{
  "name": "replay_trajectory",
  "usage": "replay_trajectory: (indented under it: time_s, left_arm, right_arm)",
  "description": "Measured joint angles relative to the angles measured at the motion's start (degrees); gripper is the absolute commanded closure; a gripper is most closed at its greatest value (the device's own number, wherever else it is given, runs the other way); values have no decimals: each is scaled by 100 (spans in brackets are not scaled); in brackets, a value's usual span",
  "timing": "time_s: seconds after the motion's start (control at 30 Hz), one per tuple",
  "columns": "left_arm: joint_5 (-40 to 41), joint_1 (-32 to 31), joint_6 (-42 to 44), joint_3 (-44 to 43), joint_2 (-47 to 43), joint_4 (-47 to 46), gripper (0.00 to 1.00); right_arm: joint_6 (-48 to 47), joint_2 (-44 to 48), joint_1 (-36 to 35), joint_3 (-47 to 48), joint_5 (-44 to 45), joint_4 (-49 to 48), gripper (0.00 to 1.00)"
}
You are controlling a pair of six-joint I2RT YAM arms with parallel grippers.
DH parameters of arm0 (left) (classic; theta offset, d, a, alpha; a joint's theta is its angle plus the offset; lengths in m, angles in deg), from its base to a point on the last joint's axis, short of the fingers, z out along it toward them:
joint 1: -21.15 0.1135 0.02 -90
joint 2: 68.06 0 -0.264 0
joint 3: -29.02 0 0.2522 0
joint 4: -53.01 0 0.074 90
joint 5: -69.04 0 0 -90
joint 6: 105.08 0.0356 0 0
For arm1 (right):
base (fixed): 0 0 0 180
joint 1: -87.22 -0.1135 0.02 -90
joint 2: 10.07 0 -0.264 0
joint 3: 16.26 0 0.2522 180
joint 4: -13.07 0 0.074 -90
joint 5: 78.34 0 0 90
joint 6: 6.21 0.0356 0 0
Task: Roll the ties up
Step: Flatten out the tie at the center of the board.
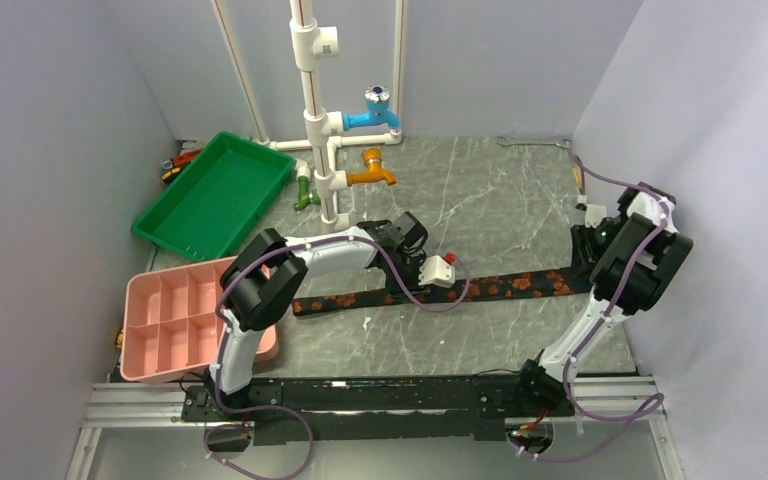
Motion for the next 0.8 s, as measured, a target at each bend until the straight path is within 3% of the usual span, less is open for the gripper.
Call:
replay_trajectory:
  time_s: [0.2,0.33,0.43,0.57,0.63,0.67,0.73,0.8]
  left_arm:
    - [-13,22,90,37,-2,-22,57]
    - [-50,42,256,131,-46,-85,56]
    - [-57,44,326,136,-48,-83,55]
    - [-72,44,378,136,-48,-63,54]
    - [-74,44,407,129,-48,-48,53]
    - [-74,44,413,125,-48,-35,52]
    - [-74,44,422,114,-48,-11,50]
    - [-72,44,424,107,-48,11,47]
  right_arm:
    - [-7,0,356,149,225,-70,40]
    - [83,0,361,26,426,-352,37]
    - [219,0,289,-127,586,-625,18]
    - [328,0,122,-455,949,-1067,16]
    - [367,11,37,-533,1132,-1167,23]
    - [389,17,7,-562,1207,-1204,32]
    - [420,22,-24,-592,1285,-1248,63]
    - [444,22,-26,-601,1257,-1226,84]
